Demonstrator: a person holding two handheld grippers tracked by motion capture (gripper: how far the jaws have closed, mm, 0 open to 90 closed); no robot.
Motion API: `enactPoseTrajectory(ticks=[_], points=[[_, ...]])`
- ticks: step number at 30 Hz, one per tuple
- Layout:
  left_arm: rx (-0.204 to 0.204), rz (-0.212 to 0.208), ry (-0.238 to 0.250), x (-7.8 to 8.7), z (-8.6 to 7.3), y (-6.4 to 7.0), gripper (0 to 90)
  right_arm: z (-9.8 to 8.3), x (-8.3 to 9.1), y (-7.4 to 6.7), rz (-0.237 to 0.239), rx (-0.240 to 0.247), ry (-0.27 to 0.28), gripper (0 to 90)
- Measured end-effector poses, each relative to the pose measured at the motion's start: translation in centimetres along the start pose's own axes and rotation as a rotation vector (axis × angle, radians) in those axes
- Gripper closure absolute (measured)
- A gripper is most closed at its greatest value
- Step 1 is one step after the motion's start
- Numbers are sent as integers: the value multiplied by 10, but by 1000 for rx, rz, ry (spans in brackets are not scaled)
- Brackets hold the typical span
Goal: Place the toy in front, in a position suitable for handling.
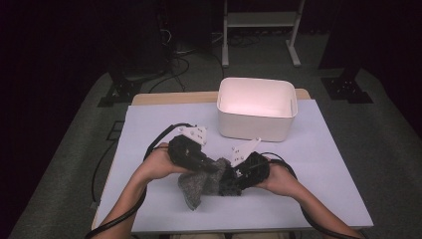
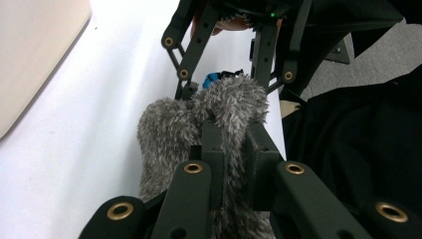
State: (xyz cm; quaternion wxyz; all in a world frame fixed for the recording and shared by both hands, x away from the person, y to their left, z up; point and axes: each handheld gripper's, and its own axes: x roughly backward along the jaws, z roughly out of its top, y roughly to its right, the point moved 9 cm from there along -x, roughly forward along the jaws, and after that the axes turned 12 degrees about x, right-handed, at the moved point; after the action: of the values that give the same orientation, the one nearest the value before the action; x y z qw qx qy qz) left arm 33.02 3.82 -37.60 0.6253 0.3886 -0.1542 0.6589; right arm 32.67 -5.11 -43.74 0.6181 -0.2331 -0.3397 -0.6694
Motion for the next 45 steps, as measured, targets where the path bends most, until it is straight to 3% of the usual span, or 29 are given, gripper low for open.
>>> enactPoseTrajectory(ticks=[7,11,15,20,22,26,32,35,39,43,45], points=[[-10,-46,13,-6,6,5,820,-6,-1,-2,46,-38,-17,553],[-25,-46,7,-9,9,7,820,-8,-3,-3,61,-43,-51,549],[-23,-33,31,-4,9,7,816,-9,-1,-5,39,8,-45,557],[12,-31,48,6,-3,-2,816,-10,2,-3,24,-15,-6,559],[30,-21,29,7,-8,-6,816,-8,0,-2,24,-2,-4,560],[35,-14,47,15,-10,-7,816,5,-10,1,14,25,-5,561],[29,28,56,35,-9,-6,816,31,-26,6,40,35,60,563],[37,30,31,28,-14,-7,816,32,-32,7,48,39,44,566],[36,7,61,24,-12,-9,816,31,-29,6,50,39,37,566],[21,49,14,19,-10,-7,818,29,-27,6,55,19,16,563],[23,66,-22,15,-12,-9,818,28,-26,5,49,30,-1,560]])
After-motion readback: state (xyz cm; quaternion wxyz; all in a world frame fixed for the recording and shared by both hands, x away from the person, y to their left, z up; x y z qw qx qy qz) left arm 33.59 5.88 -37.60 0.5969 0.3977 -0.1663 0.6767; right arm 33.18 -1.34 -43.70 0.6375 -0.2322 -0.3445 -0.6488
